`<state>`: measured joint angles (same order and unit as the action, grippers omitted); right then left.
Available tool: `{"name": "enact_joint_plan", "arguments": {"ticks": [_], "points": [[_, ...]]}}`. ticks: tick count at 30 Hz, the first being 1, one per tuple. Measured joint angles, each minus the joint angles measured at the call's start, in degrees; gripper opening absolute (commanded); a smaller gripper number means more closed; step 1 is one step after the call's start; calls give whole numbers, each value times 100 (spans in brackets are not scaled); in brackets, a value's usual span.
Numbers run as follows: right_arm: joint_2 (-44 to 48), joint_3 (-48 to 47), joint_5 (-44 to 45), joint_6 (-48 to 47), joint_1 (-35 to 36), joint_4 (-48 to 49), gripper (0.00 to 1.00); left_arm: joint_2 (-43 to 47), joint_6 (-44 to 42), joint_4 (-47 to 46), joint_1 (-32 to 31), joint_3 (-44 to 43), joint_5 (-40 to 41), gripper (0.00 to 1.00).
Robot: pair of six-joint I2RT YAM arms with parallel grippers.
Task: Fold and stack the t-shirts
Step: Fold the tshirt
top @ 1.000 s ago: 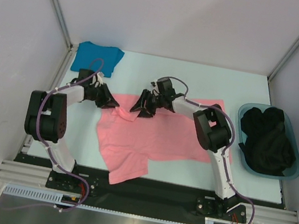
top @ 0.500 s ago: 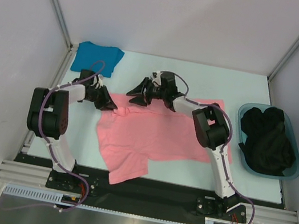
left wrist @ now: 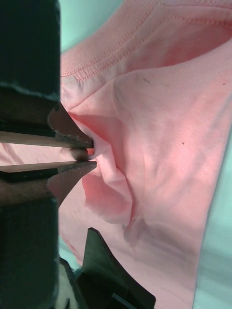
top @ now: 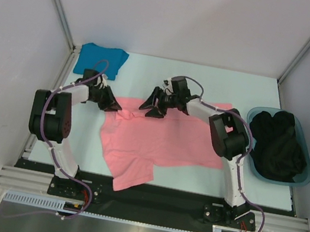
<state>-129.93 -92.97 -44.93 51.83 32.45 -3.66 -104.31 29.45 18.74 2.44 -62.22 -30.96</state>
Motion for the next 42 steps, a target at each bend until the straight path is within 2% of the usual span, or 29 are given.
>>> {"name": "enact_joint_plan", "arguments": {"ticks": [6, 9, 14, 20, 30, 42], "points": [[90, 262, 234, 46, 170, -33, 71, -48, -2, 70, 0, -35, 59, 21], [90, 437, 415, 468, 278, 304, 77, -72, -2, 103, 0, -79, 79, 21], [50, 1016, 903, 1615, 413, 1272, 79, -72, -2, 118, 0, -103, 85, 21], [31, 1056, 1825, 2459, 509, 1840, 78, -72, -2, 131, 0, -103, 87, 21], [9, 918, 2922, 3176, 695, 1628, 76, -72, -4, 127, 0, -103, 149, 21], [7, 914, 3333, 3812, 776, 1790, 72, -72, -11, 103, 0, -101, 234, 21]]}}
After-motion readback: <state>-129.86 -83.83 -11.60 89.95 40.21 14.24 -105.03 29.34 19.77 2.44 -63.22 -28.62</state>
